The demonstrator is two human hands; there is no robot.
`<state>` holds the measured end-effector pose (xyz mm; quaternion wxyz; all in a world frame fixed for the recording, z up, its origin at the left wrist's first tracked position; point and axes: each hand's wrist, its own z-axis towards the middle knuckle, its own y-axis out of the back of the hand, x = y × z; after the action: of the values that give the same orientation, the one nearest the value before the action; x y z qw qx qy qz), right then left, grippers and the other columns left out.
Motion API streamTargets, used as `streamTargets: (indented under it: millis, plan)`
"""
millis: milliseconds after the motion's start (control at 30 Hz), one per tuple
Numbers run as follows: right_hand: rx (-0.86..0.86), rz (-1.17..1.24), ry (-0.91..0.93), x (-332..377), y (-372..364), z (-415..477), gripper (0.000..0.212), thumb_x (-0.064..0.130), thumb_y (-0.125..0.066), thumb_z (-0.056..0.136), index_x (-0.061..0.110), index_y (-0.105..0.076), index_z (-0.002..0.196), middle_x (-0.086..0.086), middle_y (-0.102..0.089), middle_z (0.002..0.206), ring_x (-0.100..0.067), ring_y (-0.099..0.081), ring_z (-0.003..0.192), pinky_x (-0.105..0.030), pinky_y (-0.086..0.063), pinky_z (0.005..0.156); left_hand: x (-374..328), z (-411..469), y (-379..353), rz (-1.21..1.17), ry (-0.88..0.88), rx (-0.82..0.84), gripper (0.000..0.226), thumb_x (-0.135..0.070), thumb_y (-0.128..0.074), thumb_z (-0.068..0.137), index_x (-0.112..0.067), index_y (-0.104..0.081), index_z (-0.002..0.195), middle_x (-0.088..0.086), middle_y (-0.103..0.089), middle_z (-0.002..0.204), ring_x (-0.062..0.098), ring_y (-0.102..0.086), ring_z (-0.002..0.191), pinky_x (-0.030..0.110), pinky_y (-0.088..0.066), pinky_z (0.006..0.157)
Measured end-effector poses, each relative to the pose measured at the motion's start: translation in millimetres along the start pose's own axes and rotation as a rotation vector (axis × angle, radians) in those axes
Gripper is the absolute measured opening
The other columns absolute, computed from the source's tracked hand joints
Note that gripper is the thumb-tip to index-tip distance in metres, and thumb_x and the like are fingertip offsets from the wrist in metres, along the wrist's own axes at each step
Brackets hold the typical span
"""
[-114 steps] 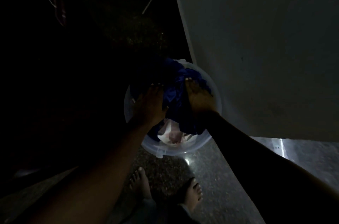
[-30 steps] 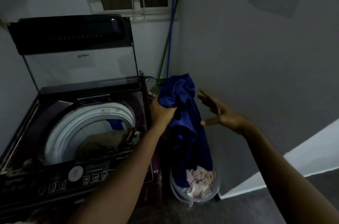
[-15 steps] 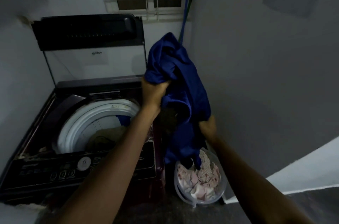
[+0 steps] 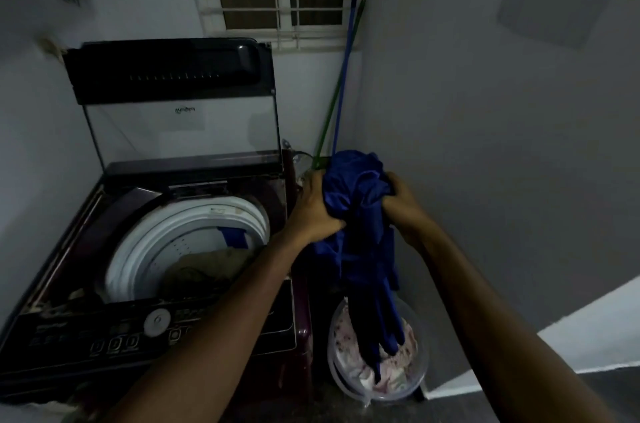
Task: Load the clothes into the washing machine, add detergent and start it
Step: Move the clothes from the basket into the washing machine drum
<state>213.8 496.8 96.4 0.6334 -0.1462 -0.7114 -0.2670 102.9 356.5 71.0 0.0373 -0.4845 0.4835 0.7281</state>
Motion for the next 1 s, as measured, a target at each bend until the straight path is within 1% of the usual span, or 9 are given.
streamTargets:
  millis: [100,200,267,367,500,700,800,900,1000]
  plan:
    - [0.075,0.123,-0.156,-0.2,1.5,-1.8,0.046,0.002,-0.053,0.09,0.025,-0.047,0.129,0.005,-0.06,0.109,-0.013,-0.064,0.095,-0.03,-0.057,0.076,6.3,0.3,3.6,0.082,0.044,0.299,0.153,-0.056,-0.09,0.047,-0.028,0.018,0.152,-0.005,0.015,0.16,0.023,0.003,0.148,0.046,-0.012,0.121]
    - [0.21,0.348,-0.238,5.3,3.1,-8.2,0.06,-0.009,-0.048,0.075,0.009,-0.048,0.133,-0.013,-0.063,0.12,-0.028,-0.066,0.1,-0.035,-0.057,0.074,3.3,-4.8,-1.9,0.048,0.021,0.09,0.157,-0.083,-0.076,0.029,-0.032,0.006,0.153,-0.009,0.0,0.16,0.021,-0.006,0.148,0.047,-0.017,0.121]
    - [0.316,0.523,-0.234,13.8,5.0,-13.7,0.06,-0.002,-0.043,0.065,0.005,-0.057,0.123,-0.014,-0.067,0.117,-0.028,-0.068,0.1,-0.034,-0.057,0.073,4.7,-7.5,-6.5,-0.117,0.035,-0.115,0.145,-0.08,-0.079,0.032,-0.031,-0.015,0.152,-0.004,-0.025,0.155,0.019,-0.029,0.142,0.041,-0.03,0.117]
    - [0.337,0.538,-0.213,20.9,8.5,-16.1,0.052,0.007,-0.032,0.074,0.007,-0.061,0.117,-0.004,-0.073,0.101,-0.022,-0.071,0.085,-0.032,-0.056,0.067,13.6,-12.0,-12.2,-0.3,0.058,-0.264,0.116,-0.068,-0.086,0.042,-0.031,-0.04,0.141,-0.008,-0.054,0.137,0.011,-0.053,0.121,0.028,-0.047,0.1]
    - [0.271,0.539,-0.127,21.1,6.2,-17.3,0.051,0.01,-0.03,0.073,0.009,-0.054,0.118,0.002,-0.07,0.08,-0.012,-0.064,0.064,-0.033,-0.043,0.067,2.7,-9.5,-10.9,-0.394,0.153,-0.406,0.078,-0.059,-0.078,0.047,-0.027,-0.065,0.116,-0.011,-0.069,0.107,0.01,-0.067,0.095,0.023,-0.057,0.076]
    - [-0.049,0.295,0.104,-20.8,13.7,-28.3,0.043,0.015,-0.053,0.079,0.016,-0.054,0.122,0.0,-0.063,0.119,-0.016,-0.06,0.109,-0.038,-0.047,0.092,-15.1,2.2,9.9,-0.513,0.152,-0.53,0.058,-0.04,-0.076,0.052,-0.018,-0.066,0.104,-0.007,-0.069,0.096,0.01,-0.067,0.086,0.025,-0.057,0.074]
    - [-0.02,0.117,0.068,-62.7,18.6,-44.6,0.085,0.028,-0.077,0.072,0.037,-0.033,0.144,0.023,-0.037,0.147,0.0,-0.043,0.128,-0.029,-0.044,0.097,-16.3,4.8,24.8,-0.592,0.184,-0.583,0.04,-0.035,-0.079,0.053,-0.026,-0.066,0.089,-0.015,-0.068,0.086,0.003,-0.066,0.078,0.016,-0.052,0.061]
    - [0.166,-0.088,0.041,-93.7,-4.9,-44.0,0.118,0.033,-0.092,0.057,0.066,-0.008,0.133,0.057,-0.019,0.13,0.03,-0.03,0.118,-0.001,-0.04,0.088,-21.4,6.2,37.9,-0.688,0.144,-0.583,0.024,-0.028,-0.083,0.057,-0.032,-0.07,0.077,-0.014,-0.073,0.079,0.003,-0.069,0.074,0.018,-0.053,0.058]
    - [0.059,-0.154,0.06,-111.4,-33.1,-26.9,0.111,0.014,-0.086,0.07,0.033,-0.01,0.148,0.027,-0.026,0.143,0.011,-0.036,0.126,-0.004,-0.037,0.093,-26.0,2.9,45.4,-0.726,0.09,-0.562,0.023,-0.022,-0.082,0.061,-0.041,-0.072,0.068,-0.017,-0.073,0.078,0.003,-0.07,0.075,0.02,-0.054,0.06]
